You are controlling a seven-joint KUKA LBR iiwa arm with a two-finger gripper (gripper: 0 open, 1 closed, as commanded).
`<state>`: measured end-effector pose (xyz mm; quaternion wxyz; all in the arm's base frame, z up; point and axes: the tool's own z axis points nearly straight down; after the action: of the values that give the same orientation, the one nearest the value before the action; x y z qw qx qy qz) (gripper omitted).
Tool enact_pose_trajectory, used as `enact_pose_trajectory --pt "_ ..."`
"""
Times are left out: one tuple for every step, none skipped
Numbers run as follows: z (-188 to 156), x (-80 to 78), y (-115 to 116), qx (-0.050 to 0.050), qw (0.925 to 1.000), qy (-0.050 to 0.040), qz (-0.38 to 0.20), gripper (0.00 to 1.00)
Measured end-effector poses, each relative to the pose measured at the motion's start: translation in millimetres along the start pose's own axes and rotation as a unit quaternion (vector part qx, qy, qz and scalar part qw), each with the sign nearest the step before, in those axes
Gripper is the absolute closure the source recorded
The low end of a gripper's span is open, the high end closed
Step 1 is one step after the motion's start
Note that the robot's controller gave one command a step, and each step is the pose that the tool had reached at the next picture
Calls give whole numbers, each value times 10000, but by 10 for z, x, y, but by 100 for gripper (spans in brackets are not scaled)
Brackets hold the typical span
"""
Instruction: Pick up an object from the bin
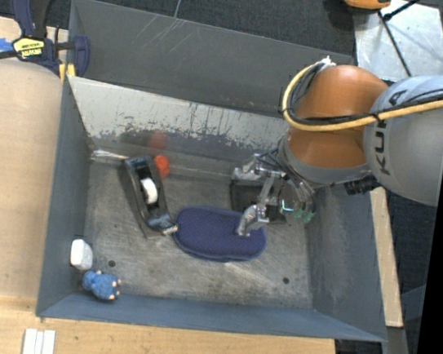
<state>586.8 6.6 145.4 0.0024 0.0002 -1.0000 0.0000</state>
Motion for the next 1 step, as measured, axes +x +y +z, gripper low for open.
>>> enact_pose_trajectory --pt "574 -358 -241 -19 9941 -13 1086 0"
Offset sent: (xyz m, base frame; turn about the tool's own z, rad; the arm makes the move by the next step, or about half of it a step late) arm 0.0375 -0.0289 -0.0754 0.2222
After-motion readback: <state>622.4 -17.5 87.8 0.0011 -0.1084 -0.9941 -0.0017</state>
